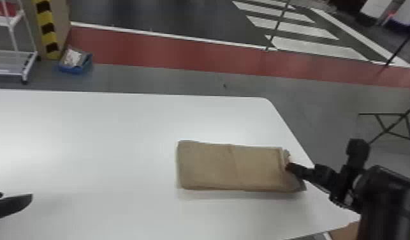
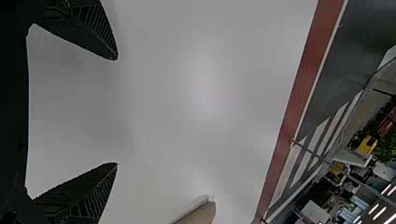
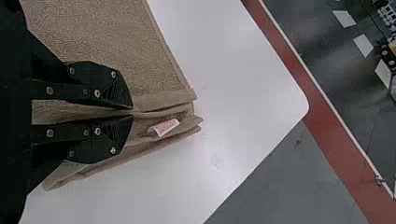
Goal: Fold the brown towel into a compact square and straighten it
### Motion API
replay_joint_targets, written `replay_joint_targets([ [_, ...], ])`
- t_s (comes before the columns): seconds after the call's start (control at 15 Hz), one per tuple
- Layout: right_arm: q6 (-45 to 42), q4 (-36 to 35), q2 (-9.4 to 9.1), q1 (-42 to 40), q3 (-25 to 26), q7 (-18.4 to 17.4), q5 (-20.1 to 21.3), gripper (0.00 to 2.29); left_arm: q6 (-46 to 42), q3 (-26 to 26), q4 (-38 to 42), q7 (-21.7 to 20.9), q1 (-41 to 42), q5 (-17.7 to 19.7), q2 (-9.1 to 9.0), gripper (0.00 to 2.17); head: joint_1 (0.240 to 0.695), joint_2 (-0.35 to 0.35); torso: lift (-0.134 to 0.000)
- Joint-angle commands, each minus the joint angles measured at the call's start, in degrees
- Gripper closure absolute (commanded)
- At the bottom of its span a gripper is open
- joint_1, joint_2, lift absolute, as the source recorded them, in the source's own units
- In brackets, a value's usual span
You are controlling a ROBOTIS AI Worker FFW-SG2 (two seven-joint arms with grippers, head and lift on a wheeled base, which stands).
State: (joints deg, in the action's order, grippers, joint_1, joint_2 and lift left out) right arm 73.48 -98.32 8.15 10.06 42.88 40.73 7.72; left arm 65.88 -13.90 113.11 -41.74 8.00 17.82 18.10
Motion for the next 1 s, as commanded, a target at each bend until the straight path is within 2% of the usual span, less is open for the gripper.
replay_joint_targets([
  [0.0,1.37,-1.78,-1.38,-0.13,-0.6,0.05,-1.57,0.99,0.0,-0.07,0.0,-0.01,0.0,0.03,0.18,0.07,0.695,-0.312,-0.124],
  [0.13,3.83,-4.07,-2.88,-0.13,-1.48,0.05,-3.5,0.99,0.0,-0.07,0.0,-0.01,0.0,0.11,0.45,0.07,0.695,-0.294,-0.124],
  [0.27,4.88,-5.91,-4.19,0.13,-3.5,-0.04,-3.5,0.99,0.0,-0.25,0.0,-0.01,0.0,0.11,0.53,0.07,0.695,-0.254,-0.124],
  [0.4,5.59,-6.18,-4.55,0.84,-4.03,-0.04,-3.06,0.99,0.0,-0.42,0.0,-0.01,0.0,0.38,0.62,0.08,0.695,-0.226,-0.124],
  [0.6,7.52,-7.5,-3.23,1.98,-2.27,0.05,-3.85,0.99,0.0,-0.77,-0.09,-0.09,0.0,0.55,0.8,0.08,0.695,-0.2,-0.124],
  [0.73,9.63,-8.29,-1.56,4.0,3.27,-0.13,-6.23,0.99,0.0,-0.77,-0.17,-0.01,0.08,0.55,0.8,0.08,0.695,-0.205,-0.124],
  [0.87,10.68,-7.67,-0.33,4.53,8.19,-1.36,-9.22,0.99,0.0,-0.77,-0.35,-0.01,0.08,0.55,0.62,0.08,0.695,-0.247,-0.124],
  [0.93,10.51,-7.14,-0.42,4.18,10.03,-2.5,-11.24,0.99,-0.35,-0.51,-0.53,-0.01,0.0,0.55,0.53,0.08,0.695,-0.267,-0.124],
])
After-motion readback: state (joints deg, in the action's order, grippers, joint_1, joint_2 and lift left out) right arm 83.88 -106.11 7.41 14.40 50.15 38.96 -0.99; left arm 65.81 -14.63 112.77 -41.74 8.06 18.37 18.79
